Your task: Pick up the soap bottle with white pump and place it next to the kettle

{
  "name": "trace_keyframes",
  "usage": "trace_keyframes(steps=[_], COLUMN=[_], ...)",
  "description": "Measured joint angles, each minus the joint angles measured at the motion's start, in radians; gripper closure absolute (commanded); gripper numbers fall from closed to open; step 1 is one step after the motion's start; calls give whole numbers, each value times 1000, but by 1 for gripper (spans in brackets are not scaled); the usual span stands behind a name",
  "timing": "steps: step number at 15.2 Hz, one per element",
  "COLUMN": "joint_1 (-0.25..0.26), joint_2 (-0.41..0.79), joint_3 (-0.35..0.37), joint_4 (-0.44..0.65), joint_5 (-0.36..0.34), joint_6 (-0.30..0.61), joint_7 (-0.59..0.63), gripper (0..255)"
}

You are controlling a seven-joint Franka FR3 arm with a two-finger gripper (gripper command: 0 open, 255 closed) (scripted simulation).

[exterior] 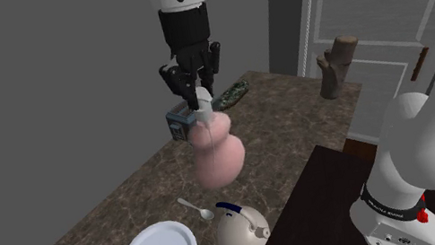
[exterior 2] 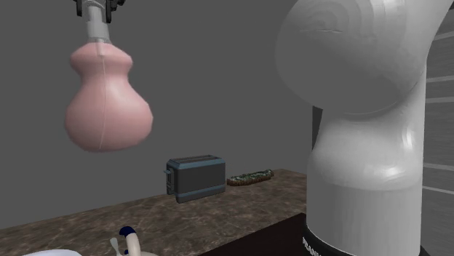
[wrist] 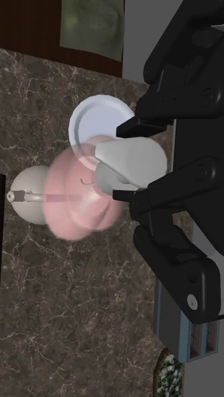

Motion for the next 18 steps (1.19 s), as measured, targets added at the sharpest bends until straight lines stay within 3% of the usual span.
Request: trace_keyframes(steps=[8, 13, 18], joint_1=[58, 96, 105], joint_2=[80, 185, 182], joint_3=[151, 257, 272], joint_4=[83, 195, 134], joint_5=[9, -25, -21], joint_6=[4, -7, 51], joint_7=[211, 365, 385], gripper=[255, 255, 255])
